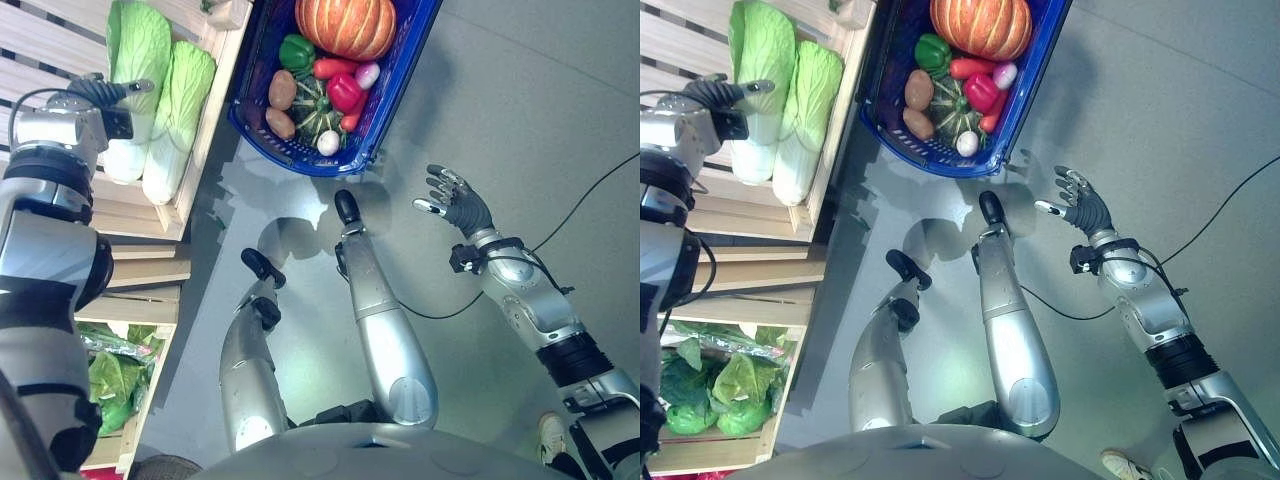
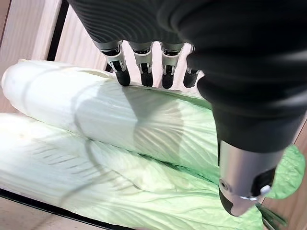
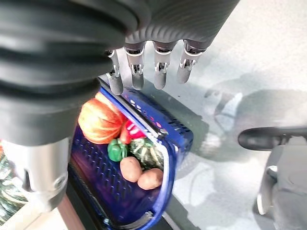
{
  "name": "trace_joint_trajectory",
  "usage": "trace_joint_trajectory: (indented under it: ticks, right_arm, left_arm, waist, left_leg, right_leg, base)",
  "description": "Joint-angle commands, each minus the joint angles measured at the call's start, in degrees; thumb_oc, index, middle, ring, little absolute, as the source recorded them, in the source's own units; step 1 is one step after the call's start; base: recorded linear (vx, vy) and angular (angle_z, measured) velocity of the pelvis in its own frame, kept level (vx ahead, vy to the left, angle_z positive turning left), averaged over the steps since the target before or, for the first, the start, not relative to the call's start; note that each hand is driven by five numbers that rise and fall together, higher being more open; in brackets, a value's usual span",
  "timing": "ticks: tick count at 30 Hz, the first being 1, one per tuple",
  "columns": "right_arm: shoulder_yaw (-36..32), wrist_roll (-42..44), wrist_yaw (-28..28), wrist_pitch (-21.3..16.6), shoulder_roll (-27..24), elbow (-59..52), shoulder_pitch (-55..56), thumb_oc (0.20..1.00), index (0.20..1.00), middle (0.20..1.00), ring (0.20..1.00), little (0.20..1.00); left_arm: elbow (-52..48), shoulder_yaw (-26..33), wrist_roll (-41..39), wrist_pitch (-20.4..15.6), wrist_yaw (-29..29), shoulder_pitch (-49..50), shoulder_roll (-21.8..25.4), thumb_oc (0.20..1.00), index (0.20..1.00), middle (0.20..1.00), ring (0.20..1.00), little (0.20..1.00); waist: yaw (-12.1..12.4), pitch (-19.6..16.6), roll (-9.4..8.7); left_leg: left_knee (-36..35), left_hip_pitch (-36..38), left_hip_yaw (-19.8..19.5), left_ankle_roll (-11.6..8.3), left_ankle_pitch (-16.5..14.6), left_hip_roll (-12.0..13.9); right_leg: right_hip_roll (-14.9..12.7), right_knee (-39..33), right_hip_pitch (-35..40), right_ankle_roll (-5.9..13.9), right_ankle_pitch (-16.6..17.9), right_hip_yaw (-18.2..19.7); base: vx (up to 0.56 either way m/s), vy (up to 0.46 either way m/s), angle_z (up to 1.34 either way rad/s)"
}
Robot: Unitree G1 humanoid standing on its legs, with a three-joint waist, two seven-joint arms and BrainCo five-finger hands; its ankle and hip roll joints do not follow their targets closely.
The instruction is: Pick up fruits and vegetables into the basket
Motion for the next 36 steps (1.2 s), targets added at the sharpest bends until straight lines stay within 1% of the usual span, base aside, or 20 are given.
trace_joint_trajectory:
  ticks: [1, 6, 8, 10, 14, 17, 18, 19, 20, 21, 22, 24, 25, 26, 27, 29, 31, 34, 36]
  right_arm:
    - [0.3, 1.3, 0.3, -2.3, 2.3, -2.0, 0.1, 1.000, 1.000, 1.000, 1.000, 1.000]
    - [0.9, 1.5, -0.1, -2.5, 2.9, -2.1, -0.3, 1.000, 1.000, 1.000, 1.000, 1.000]
    - [0.8, 1.5, -0.1, -2.5, 2.9, -2.0, -0.4, 1.000, 1.000, 1.000, 1.000, 1.000]
    - [0.5, 1.6, 0.1, -2.3, 2.8, -2.3, -0.3, 1.000, 1.000, 1.000, 1.000, 1.000]
    - [0.0, 1.6, 0.9, -1.9, 2.2, -2.9, -0.2, 1.000, 1.000, 1.000, 1.000, 1.000]
    - [-0.4, 1.5, 1.6, -2.4, 1.9, -2.9, 0.5, 1.000, 1.000, 1.000, 1.000, 1.000]
    - [-0.5, 1.2, 1.8, -2.5, 2.0, -3.3, 1.1, 1.000, 1.000, 1.000, 1.000, 1.000]
    - [-0.6, 1.1, 2.0, -2.5, 2.0, -3.5, 1.3, 1.000, 1.000, 1.000, 1.000, 1.000]
    - [-0.6, 0.9, 2.0, -2.5, 2.1, -3.8, 1.6, 1.000, 1.000, 1.000, 1.000, 1.000]
    - [-0.6, 0.8, 1.9, -2.6, 2.2, -4.0, 1.8, 1.000, 1.000, 1.000, 1.000, 1.000]
    - [-0.4, 0.7, 1.8, -3.1, 2.2, -4.2, 2.2, 1.000, 1.000, 1.000, 1.000, 1.000]
    - [-0.2, 0.3, 1.4, -3.7, 2.3, -4.5, 3.1, 1.000, 1.000, 1.000, 1.000, 1.000]
    - [0.1, 0.3, 0.9, -4.6, 2.2, -4.7, 3.8, 1.000, 1.000, 1.000, 1.000, 1.000]
    - [0.2, 0.2, 0.7, -5.1, 2.2, -4.5, 4.1, 1.000, 1.000, 1.000, 1.000, 1.000]
    - [0.5, 0.1, 0.4, -6.0, 2.3, -4.1, 4.7, 1.000, 1.000, 1.000, 1.000, 1.000]
    - [0.9, -0.1, -0.2, -7.9, 2.7, -3.2, 5.6, 1.000, 1.000, 1.000, 1.000, 1.000]
    - [1.4, -0.3, -0.7, -9.0, 3.0, -2.6, 6.2, 1.000, 1.000, 1.000, 1.000, 1.000]
    - [1.9, -0.6, -1.2, -10.8, 3.2, -1.8, 7.0, 1.000, 1.000, 1.000, 1.000, 1.000]
    - [2.2, -0.9, -1.4, -11.6, 3.5, -1.3, 7.2, 1.000, 1.000, 1.000, 1.000, 1.000]
  left_arm:
    - [2.8, 5.9, -10.4, 5.6, -7.6, 10.5, -15.7, 1.000, 1.000, 1.000, 1.000, 1.000]
    - [1.7, 4.8, -10.6, 5.7, -12.0, 10.7, -17.4, 1.000, 1.000, 1.000, 1.000, 1.000]
    - [1.2, 4.3, -8.9, 5.4, -14.8, 11.1, -18.0, 1.000, 1.000, 1.000, 1.000, 1.000]
    - [0.4, 3.7, -7.8, 5.6, -16.2, 11.5, -18.3, 1.000, 1.000, 1.000, 1.000, 1.000]
    - [-0.5, 2.7, -6.2, 5.9, -17.5, 11.6, -18.8, 1.000, 1.000, 1.000, 1.000, 1.000]
    - [-1.2, 2.4, -4.7, 5.2, -15.7, 12.0, -18.8, 1.000, 1.000, 1.000, 1.000, 1.000]
    - [-2.0, 2.6, -2.1, 2.8, -11.8, 12.6, -18.9, 1.000, 1.000, 1.000, 1.000, 1.000]
    - [-2.4, 2.7, -1.4, 1.4, -9.2, 12.8, -18.8, 1.000, 1.000, 1.000, 1.000, 1.000]
    - [-3.4, 3.0, -1.0, -1.4, -4.5, 13.1, -18.7, 1.000, 1.000, 1.000, 1.000, 1.000]
    - [-4.2, 3.5, 0.6, -2.7, -0.7, 13.1, -18.4, 1.000, 1.000, 1.000, 1.000, 1.000]
    - [-5.4, 3.9, 5.5, -5.9, 5.0, 13.1, -17.9, 1.000, 1.000, 1.000, 1.000, 1.000]
    - [-8.1, 4.3, 8.7, -9.8, 14.0, 13.4, -16.4, 1.000, 1.000, 1.000, 1.000, 1.000]
    - [-10.0, 4.9, 10.5, -11.9, 20.0, 13.6, -15.3, 1.000, 1.000, 1.000, 1.000, 1.000]
    - [-10.6, 5.2, 10.9, -12.4, 21.5, 13.7, -15.0, 1.000, 1.000, 1.000, 1.000, 1.000]
    - [-11.4, 5.8, 13.0, -14.3, 24.3, 13.9, -14.6, 1.000, 1.000, 1.000, 1.000, 1.000]
    - [-13.5, 6.6, 16.2, -16.1, 28.8, 14.4, -14.2, 1.000, 1.000, 1.000, 1.000, 1.000]
    - [-14.6, 7.3, 18.5, -17.5, 30.9, 15.0, -14.1, 1.000, 1.000, 1.000, 1.000, 1.000]
    - [-16.7, 7.9, 21.6, -18.1, 34.8, 15.5, -13.7, 1.000, 1.000, 1.000, 1.000, 1.000]
    - [-17.4, 8.1, 23.2, -18.1, 36.1, 15.5, -13.6, 1.000, 1.000, 1.000, 1.000, 1.000]
  waist:
    - [-2.6, 5.5, -3.59]
    - [-2.6, 5.5, -3.81]
    - [-2.6, 5.5, -3.71]
    - [-2.6, 5.5, -3.62]
    - [-2.8, 5.5, -3.38]
    - [-2.9, 5.5, -3.16]
    - [-2.9, 5.5, -3.06]
    - [-2.9, 5.5, -3.03]
    - [-2.8, 5.5, -3.03]
    - [-2.7, 5.5, -3.02]
    - [-2.5, 5.5, -2.99]
    - [-2.0, 5.5, -2.88]
    - [-1.6, 5.5, -2.76]
    - [-1.4, 5.5, -2.70]
    - [-1.1, 5.5, -2.60]
    - [-0.6, 5.5, -2.49]
    - [-0.2, 5.5, -2.31]
    - [0.5, 5.5, -2.07]
    - [0.7, 5.5, -2.01]
  left_leg:
    - [10.9, -6.0, -0.8, 1.32, -6.5, 0.7]
    - [10.6, -5.8, -0.7, 1.37, -6.4, 0.8]
    - [10.2, -5.6, -0.6, 1.35, -6.3, 0.7]
    - [10.0, -5.2, -0.6, 1.35, -6.3, 0.6]
    - [9.2, -4.1, -0.2, 1.30, -6.0, 0.5]
    - [8.9, -3.4, -0.3, 1.18, -5.9, 0.4]
    - [8.8, -2.8, -0.2, 1.19, -5.9, 0.3]
    - [8.8, -2.6, -0.2, 1.21, -5.9, 0.3]
    - [8.7, -2.1, -0.2, 1.24, -5.9, 0.2]
    - [8.5, -1.7, -0.2, 1.26, -5.8, 0.2]
    - [8.3, -1.2, -0.3, 1.20, -5.8, 0.3]
    - [8.0, -0.4, -0.6, 1.10, -5.7, 0.2]
    - [7.8, 0.2, -0.8, 1.06, -5.6, 0.2]
    - [7.7, 0.5, -0.9, 1.02, -5.6, 0.2]
    - [7.4, 1.1, -1.0, 0.96, -5.5, 0.0]
    - [7.0, 2.0, -1.4, 0.78, -5.1, -0.1]
    - [6.6, 2.8, -1.6, 0.67, -4.9, -0.3]
    - [6.2, 3.7, -1.8, 0.55, -4.6, -0.5]
    - [6.0, 4.2, -2.0, 0.47, -4.6, -0.6]
  right_leg:
    - [1.8, -0.6, -0.5, 0.19, -2.2, -3.4]
    - [1.9, -0.7, -0.3, 0.19, -2.1, -3.6]
    - [1.9, -0.8, -0.2, 0.17, -2.1, -3.6]
    - [2.0, -0.9, 0.1, 0.17, -2.1, -3.6]
    - [1.9, -1.1, 0.8, 0.19, -2.2, -3.7]
    - [1.8, -1.0, 1.4, 0.21, -2.4, -3.6]
    - [1.8, -0.8, 1.9, 0.18, -2.6, -3.7]
    - [1.8, -0.8, 2.1, 0.15, -2.7, -3.7]
    - [1.7, -0.8, 2.5, 0.13, -2.8, -3.7]
    - [1.7, -0.8, 2.8, 0.12, -2.8, -3.8]
    - [1.5, -0.8, 3.3, 0.13, -3.0, -3.9]
    - [1.2, -0.9, 4.3, 0.11, -3.1, -4.1]
    - [1.0, -1.0, 5.0, 0.08, -3.3, -4.3]
    - [0.8, -1.0, 5.4, 0.07, -3.4, -4.5]
    - [0.6, -1.0, 5.9, 0.05, -3.5, -4.7]
    - [0.2, -1.2, 6.9, 0.02, -3.7, -5.2]
    - [-0.1, -1.3, 7.6, -0.01, -3.8, -5.5]
    - [-0.6, -1.5, 8.5, -0.06, -4.0, -6.1]
    - [-0.8, -1.7, 9.0, -0.01, -4.0, -6.4]
  base:
    - [-0.01, -0.053, 0.02]
    - [-0.01, -0.039, 0.03]
    - [0.00, 0.000, 0.00]
    - [0.00, 0.000, 0.00]
    - [0.00, 0.000, 0.00]
    - [0.00, 0.000, 0.00]
    - [0.00, 0.000, 0.00]
    - [0.00, 0.000, 0.00]
    - [0.00, 0.000, 0.00]
    - [0.00, 0.000, 0.00]
    - [0.00, 0.000, 0.00]
    - [-0.01, -0.017, 0.04]
    - [0.00, 0.000, 0.00]
    - [0.00, 0.000, 0.00]
    - [0.00, 0.000, 0.00]
    - [-0.02, -0.037, 0.09]
    - [-0.02, -0.030, 0.09]
    - [-0.02, -0.026, 0.15]
    - [-0.02, -0.028, 0.18]
